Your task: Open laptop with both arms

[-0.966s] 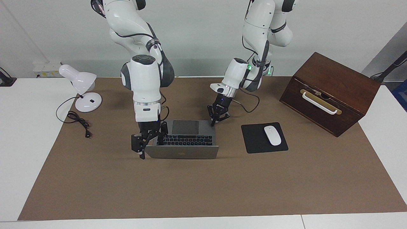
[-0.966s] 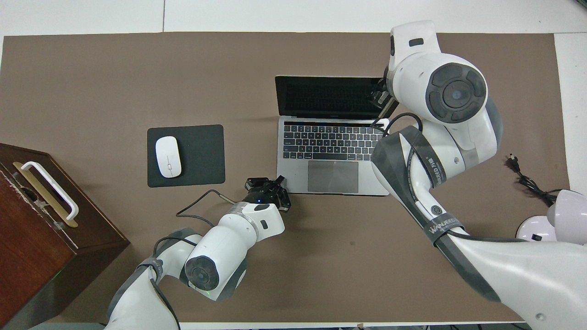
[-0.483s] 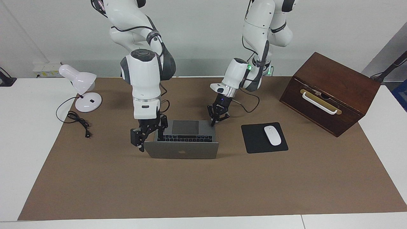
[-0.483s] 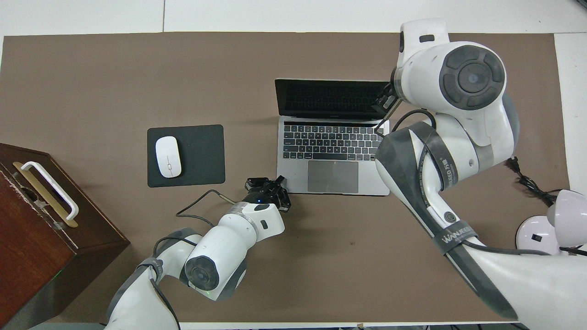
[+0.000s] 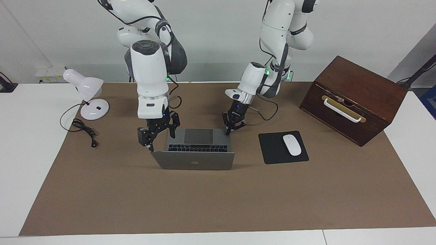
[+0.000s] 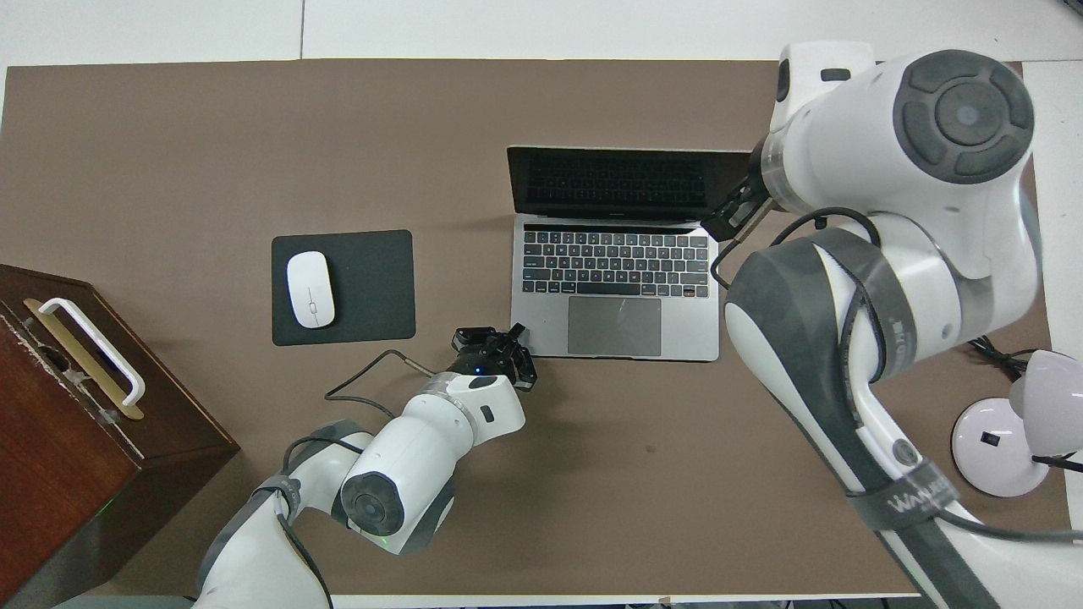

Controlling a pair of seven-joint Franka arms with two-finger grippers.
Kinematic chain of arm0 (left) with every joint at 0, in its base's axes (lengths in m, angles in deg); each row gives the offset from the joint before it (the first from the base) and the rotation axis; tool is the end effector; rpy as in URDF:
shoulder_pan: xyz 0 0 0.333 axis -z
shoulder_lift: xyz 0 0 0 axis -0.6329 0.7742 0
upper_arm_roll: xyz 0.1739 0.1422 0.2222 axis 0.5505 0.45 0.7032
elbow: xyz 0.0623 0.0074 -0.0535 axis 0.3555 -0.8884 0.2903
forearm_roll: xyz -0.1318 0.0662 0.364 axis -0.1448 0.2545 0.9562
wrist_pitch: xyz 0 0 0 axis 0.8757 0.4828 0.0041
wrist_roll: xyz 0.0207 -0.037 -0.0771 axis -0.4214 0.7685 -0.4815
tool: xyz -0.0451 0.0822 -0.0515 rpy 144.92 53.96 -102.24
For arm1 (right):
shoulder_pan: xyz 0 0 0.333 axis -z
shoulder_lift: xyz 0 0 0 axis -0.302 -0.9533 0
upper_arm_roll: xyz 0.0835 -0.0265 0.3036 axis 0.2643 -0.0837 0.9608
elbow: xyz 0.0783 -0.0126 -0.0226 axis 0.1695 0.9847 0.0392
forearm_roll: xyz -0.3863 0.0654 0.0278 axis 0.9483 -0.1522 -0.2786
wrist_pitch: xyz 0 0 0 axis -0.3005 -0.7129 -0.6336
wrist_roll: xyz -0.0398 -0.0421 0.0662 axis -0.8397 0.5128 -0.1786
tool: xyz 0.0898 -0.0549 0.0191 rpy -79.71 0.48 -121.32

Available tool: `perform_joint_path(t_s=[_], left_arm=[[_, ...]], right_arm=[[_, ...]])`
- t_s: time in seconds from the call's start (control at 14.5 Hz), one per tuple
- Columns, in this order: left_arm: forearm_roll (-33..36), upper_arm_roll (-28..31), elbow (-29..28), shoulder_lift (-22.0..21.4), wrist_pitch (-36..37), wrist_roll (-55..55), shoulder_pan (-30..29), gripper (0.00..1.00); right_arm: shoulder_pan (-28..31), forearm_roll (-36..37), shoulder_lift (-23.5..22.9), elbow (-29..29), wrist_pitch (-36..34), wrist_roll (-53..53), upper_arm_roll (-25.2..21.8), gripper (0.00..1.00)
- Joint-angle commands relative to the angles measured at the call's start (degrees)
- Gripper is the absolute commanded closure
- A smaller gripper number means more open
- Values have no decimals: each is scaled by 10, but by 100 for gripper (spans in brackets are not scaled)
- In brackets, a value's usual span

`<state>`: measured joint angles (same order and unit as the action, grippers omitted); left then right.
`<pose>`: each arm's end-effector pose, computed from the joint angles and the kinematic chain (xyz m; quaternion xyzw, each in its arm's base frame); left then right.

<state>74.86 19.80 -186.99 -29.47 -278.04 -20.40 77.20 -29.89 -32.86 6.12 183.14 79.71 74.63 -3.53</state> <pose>0.3987 -0.3382 0.2688 0.8906 -0.2819 0.3319 0.1309 0.6106 0.1750 0.5335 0.9255 0.3642 0.0914 0.0493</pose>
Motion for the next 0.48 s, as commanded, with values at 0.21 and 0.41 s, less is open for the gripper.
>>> perform_joint_path(t_s=[0.21, 0.41], left_arm=[[-26, 0, 5, -37, 18, -15, 0, 100], [-26, 0, 5, -99, 116, -17, -13, 100]], right_arm=[[45, -53, 53, 5, -109, -14, -6, 0], [70, -63, 78, 5, -164, -57, -5, 0]])
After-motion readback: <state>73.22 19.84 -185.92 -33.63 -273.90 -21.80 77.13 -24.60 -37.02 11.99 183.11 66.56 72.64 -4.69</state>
